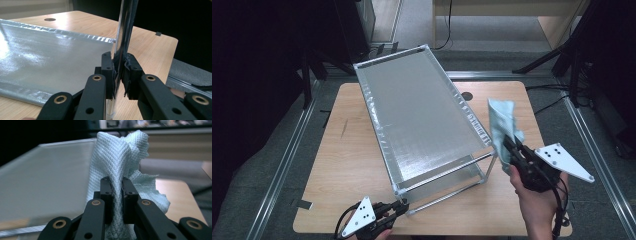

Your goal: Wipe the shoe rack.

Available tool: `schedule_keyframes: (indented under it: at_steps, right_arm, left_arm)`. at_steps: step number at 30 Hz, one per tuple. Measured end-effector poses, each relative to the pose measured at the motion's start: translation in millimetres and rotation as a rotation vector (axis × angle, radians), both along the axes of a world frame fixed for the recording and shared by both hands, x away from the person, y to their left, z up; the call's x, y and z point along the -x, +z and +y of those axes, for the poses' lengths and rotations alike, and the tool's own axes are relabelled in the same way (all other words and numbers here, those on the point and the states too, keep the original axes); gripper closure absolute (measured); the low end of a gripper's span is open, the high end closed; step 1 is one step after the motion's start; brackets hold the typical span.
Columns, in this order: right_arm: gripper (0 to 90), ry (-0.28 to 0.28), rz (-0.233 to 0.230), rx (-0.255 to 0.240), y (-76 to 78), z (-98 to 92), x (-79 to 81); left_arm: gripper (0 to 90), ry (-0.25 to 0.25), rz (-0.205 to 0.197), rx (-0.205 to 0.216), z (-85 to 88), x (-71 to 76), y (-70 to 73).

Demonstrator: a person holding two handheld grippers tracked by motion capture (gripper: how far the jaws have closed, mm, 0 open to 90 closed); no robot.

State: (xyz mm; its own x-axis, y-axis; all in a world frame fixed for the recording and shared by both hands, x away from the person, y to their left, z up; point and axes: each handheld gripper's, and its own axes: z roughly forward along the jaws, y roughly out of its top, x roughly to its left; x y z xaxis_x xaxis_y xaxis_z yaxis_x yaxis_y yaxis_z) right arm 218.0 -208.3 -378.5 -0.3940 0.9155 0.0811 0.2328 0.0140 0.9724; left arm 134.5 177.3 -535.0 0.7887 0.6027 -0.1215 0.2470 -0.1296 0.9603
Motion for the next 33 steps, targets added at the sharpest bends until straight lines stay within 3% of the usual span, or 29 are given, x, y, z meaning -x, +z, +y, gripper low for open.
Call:
schedule_keyframes:
  at_steps: [2,4,5,6,7,8,10,12,16,20,21,23,27,32,33]
  right_arm:
    - [81.3,0.043,-0.014,0.043,8.1,18.5,-2.3]
    - [76.6,0.031,-0.016,0.106,6.7,34.8,-7.7]
    - [76.6,0.031,-0.016,0.106,6.7,34.8,-7.7]
    - [64.7,0.056,0.019,0.111,0.4,44.8,-14.8]
    - [64.7,0.056,0.019,0.111,0.4,44.8,-14.8]
    - [61.4,0.072,0.067,0.126,-6.8,52.0,-20.2]
    - [65.4,0.049,0.098,0.167,-13.1,59.3,-22.2]
    - [70.3,0.026,0.095,0.212,-14.3,65.0,-20.5]
    - [78.9,0.062,0.118,0.200,-14.0,74.7,-14.4]
    - [80.6,0.158,0.119,0.173,-18.3,97.7,-2.7]
    - [80.6,0.158,0.119,0.173,-18.3,97.7,-2.7]
    - [81.5,0.273,0.119,0.147,-21.6,122.4,9.8]
    - [81.6,0.381,0.088,0.173,-24.8,154.2,27.7]
    - [81.5,0.383,0.073,0.185,-25.1,153.3,27.9]
    - [81.5,0.333,0.071,0.186,-25.7,140.7,21.0]
  left_arm:
    - [80.5,0.002,0.001,0.001,-0.2,0.1,0.1]
    - [80.5,0.003,0.001,0.001,-0.2,0.3,0.0]
    - [80.5,0.003,0.001,0.001,-0.2,0.3,0.0]
    - [80.5,0.004,-0.001,0.000,-0.4,0.6,-0.2]
    - [80.5,0.004,-0.001,0.000,-0.4,0.6,-0.2]
    - [80.5,0.004,-0.003,-0.002,-0.5,0.6,-0.2]
    - [80.6,0.005,-0.005,-0.003,-0.4,0.3,-0.3]
    - [80.5,0.003,-0.003,0.000,-0.5,-0.1,-0.5]
    - [80.5,0.009,0.002,0.004,-2.7,-0.6,-0.4]
    - [80.5,0.017,0.007,0.010,-5.5,-1.3,-0.6]
    - [80.4,0.017,0.007,0.010,-5.5,-1.3,-0.6]
    - [80.3,0.022,0.024,0.028,-7.2,-1.7,-1.1]
    - [80.3,0.034,0.024,0.021,-8.0,-0.5,-0.6]
    - [80.3,0.032,0.025,0.018,-8.0,-0.8,-0.6]
    - [80.3,0.031,0.025,0.018,-7.9,-0.8,-0.7]
